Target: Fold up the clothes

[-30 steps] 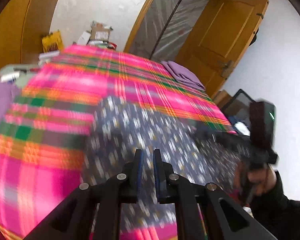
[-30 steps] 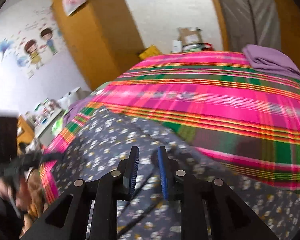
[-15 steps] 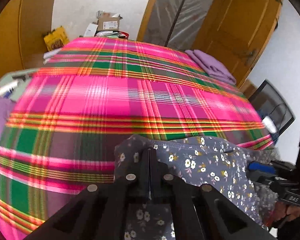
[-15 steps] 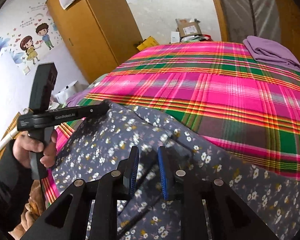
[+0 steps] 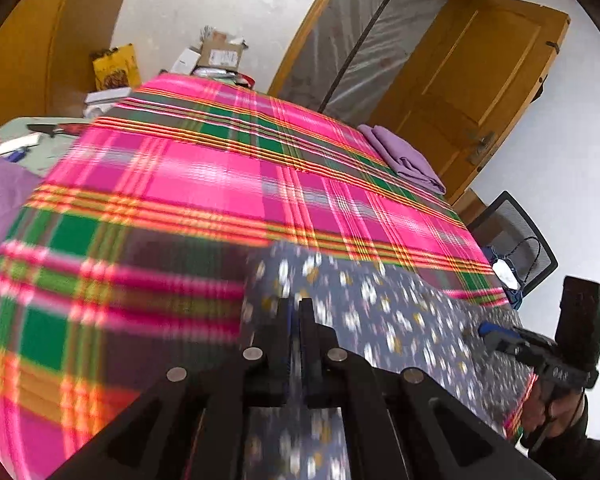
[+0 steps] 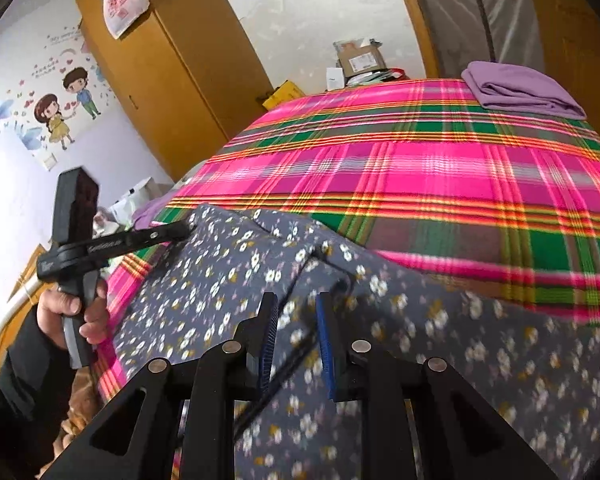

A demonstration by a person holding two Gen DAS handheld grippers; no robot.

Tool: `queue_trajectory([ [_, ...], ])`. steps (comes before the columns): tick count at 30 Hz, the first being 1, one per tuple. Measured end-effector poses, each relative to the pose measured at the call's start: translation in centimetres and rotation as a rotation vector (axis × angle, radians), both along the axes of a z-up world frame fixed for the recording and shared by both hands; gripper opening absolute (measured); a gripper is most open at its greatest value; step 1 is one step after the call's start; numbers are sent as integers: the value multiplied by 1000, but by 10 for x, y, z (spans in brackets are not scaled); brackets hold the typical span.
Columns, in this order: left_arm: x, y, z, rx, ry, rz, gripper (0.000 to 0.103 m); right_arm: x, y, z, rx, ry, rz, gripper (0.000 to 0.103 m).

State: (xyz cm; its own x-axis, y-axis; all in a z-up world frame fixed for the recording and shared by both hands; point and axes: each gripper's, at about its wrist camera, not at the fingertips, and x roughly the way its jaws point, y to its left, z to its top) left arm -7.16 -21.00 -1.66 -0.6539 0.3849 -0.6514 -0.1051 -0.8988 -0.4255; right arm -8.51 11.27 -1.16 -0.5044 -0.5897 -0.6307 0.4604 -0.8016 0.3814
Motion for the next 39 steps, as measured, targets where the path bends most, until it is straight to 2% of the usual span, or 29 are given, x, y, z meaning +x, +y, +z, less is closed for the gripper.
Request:
queue_trajectory([
  [5,51,-9,-5,16,-13,60,18,14,9,-3,-33,-6,35,30],
  [8,72,-12,-12,22,-37,83,22,20,7,-7,-45,-19,58,33],
  [11,78,-12,-13,13,-42,95,28,25,4,-12,-56,-39,79,34],
  [18,79,-9,-17,-10,-70,96,32,35,3,-16,-67,-61,101,35],
  [21,80,-6,-16,-26,-71,91,31,37,2,-21,-65,-78,101,36],
  [22,80,-6,-16,-33,-73,93,18,37,1,-22,-64,-85,100,36],
  [23,81,-6,-16,-38,-74,94,12,38,0,-23,-64,-89,100,36],
  [30,87,-36,-23,161,-41,70,9,41,-2,-22,-65,-83,113,36],
  [35,84,-58,-45,359,-28,64,8,41,-2,-28,-62,-102,111,36],
  [37,85,-58,-45,378,-31,53,8,42,-2,-28,-63,-101,113,36],
  [39,85,-51,-39,322,-31,48,9,42,-1,-27,-63,-99,112,36],
])
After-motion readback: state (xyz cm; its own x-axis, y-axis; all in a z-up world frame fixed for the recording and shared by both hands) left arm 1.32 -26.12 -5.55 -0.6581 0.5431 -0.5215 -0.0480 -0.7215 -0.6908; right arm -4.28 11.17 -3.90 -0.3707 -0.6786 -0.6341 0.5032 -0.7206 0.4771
